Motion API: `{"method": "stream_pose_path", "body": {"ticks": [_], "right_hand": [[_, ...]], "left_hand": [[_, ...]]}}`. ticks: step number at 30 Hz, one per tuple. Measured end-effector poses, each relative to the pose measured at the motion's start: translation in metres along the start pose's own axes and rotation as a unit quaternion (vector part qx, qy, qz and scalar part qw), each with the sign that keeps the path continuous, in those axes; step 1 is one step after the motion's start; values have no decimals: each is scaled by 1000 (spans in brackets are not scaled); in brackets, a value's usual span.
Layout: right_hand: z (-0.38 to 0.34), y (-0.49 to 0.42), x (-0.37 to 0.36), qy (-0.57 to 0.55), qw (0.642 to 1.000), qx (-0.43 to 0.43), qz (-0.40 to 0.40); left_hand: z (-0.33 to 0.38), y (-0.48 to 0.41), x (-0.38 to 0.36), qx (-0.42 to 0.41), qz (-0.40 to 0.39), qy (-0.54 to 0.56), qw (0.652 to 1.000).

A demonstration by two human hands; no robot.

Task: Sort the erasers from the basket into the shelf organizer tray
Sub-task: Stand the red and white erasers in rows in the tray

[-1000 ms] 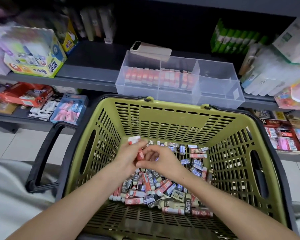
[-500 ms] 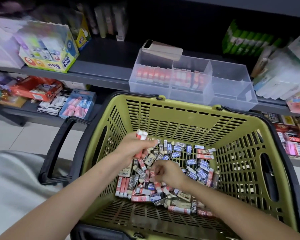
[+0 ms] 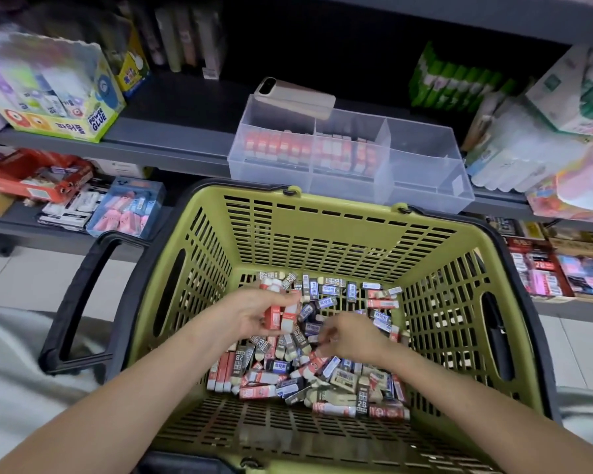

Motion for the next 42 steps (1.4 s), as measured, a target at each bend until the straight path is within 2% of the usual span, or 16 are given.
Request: {"method": "stream_pose_path", "body": {"ticks": [2, 6, 9, 13, 16, 22, 26, 28, 31, 34, 36, 38, 42], "right_hand": [[4, 1, -20, 123, 991, 26, -34], [8, -5, -35, 241, 966, 75, -56], [11, -11, -36, 247, 964, 48, -90], [0, -14, -46, 261, 956, 74, -110], [0, -12, -51, 207, 969, 54, -123], [8, -8, -47, -23, 987, -36, -155], [10, -5, -45, -73, 987, -47, -134], [9, -3, -38, -112, 986, -53, -115], [3, 4, -12, -240, 968, -57, -50], [-15, 10, 31, -389, 918, -36, 68], [-30, 11, 59, -450, 882, -4, 143], [-50, 10, 81, -474, 857, 46, 194], [-83, 8, 113, -421, 854, 104, 288]], "left_hand": [[2, 1, 1, -9, -10, 33, 999], [5, 3, -1, -18, -35, 71, 997], [5, 4, -3, -18, -45, 68, 996], [5, 7, -4, -9, -65, 51, 997], [7, 8, -5, -17, -93, 67, 993], [8, 10, -6, -25, -101, 82, 991], [8, 7, -4, -30, -73, 102, 992], [8, 6, -1, -39, -45, 107, 992], [12, 10, 6, -82, -5, 96, 992], [21, 23, 10, -154, 14, 94, 984], [27, 36, 1, -194, -10, 83, 977], [34, 48, -14, -215, -61, 90, 971], [53, 63, -29, -239, -94, 166, 952]]}}
Point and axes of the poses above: each hand's wrist, its own y-axis away from the middle knuckle, its own x-axis out of the back of the hand, z = x × y, the point moved 5 cm from there along -y, towards the middle knuckle, and after that the axes turned 12 degrees about x, right-handed, at the moved point
